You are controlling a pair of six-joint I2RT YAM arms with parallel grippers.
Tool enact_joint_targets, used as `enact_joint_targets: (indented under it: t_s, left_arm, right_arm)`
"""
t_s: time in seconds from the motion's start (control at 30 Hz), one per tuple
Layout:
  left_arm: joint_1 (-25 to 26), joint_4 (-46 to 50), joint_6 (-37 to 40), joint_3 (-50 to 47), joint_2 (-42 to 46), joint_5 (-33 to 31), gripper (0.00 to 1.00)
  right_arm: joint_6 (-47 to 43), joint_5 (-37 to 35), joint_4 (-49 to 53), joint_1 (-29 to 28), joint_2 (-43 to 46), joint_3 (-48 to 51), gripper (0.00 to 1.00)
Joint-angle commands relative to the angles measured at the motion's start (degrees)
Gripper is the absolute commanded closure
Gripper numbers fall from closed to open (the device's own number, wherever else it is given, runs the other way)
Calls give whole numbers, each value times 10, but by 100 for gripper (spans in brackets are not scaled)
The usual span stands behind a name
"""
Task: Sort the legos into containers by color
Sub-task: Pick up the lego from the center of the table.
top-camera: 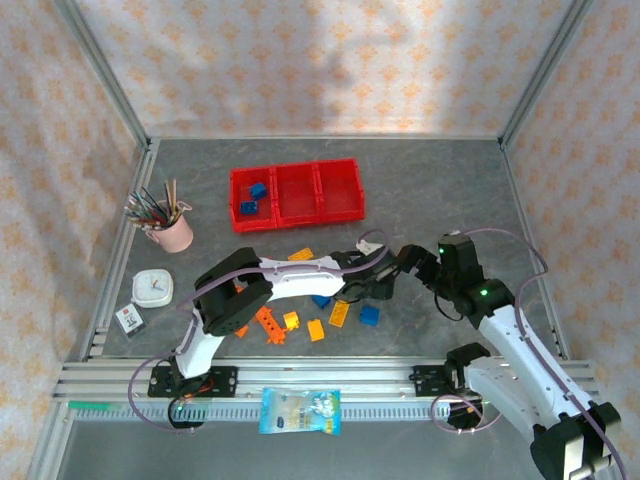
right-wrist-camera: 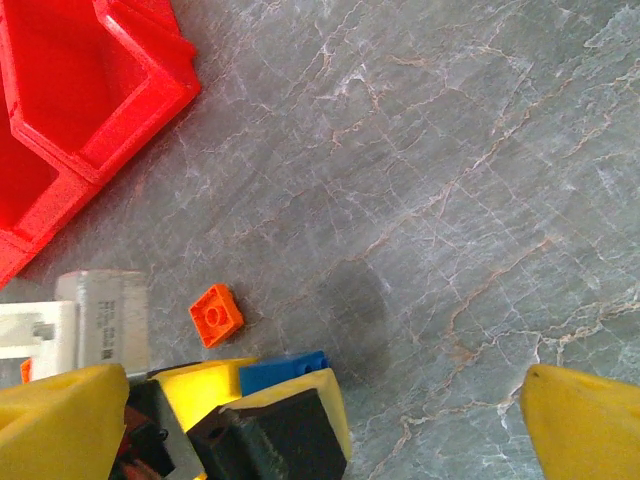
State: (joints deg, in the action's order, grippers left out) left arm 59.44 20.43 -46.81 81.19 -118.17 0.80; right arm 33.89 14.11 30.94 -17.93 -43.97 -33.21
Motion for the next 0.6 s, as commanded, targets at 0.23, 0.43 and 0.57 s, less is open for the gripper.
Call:
enact_joint_targets:
  t_s: [0.23, 0.43, 0.57]
  left_arm:
    - [1, 16, 4, 13, -1, -27, 51]
    - [1, 11, 4, -3, 34, -36, 54]
    - [1, 12, 9, -16, 76, -51, 54]
  right_arm:
    - [-1, -10, -3, 4, 5, 5, 0]
    - [-16, -3, 2, 3, 8, -13, 0]
    - [-30, 24, -4, 3, 9, -38, 0]
